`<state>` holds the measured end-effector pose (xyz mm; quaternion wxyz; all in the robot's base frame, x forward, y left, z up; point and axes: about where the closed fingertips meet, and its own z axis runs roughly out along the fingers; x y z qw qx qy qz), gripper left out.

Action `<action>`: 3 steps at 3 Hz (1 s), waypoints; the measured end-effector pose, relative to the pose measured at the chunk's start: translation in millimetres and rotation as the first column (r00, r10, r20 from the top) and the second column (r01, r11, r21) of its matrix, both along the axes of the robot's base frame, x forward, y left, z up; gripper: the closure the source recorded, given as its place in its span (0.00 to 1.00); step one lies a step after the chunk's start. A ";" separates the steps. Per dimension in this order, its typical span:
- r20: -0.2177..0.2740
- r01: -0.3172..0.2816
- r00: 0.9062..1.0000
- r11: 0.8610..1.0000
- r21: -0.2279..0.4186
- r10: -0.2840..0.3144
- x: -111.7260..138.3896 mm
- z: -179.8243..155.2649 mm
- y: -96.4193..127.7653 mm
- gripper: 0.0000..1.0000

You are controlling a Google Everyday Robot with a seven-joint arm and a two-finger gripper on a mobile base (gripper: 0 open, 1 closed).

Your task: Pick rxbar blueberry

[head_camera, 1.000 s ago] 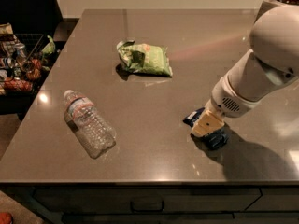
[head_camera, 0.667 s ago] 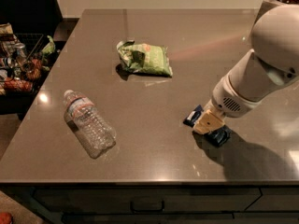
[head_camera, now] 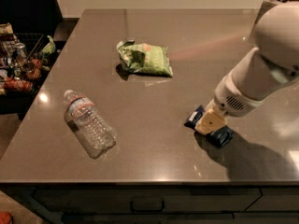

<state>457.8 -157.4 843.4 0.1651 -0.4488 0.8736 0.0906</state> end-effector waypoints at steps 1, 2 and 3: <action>0.062 -0.004 0.998 0.997 0.083 -0.001 3.8 45.2 -8.9 1.00; 0.157 -0.043 0.988 0.981 0.187 0.014 14.2 117.4 -21.4 1.00; 0.162 -0.045 0.987 0.981 0.189 0.014 14.9 120.6 -21.0 1.00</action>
Offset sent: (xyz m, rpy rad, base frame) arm 0.0154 -0.0287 0.1458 0.2227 -0.2005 0.0305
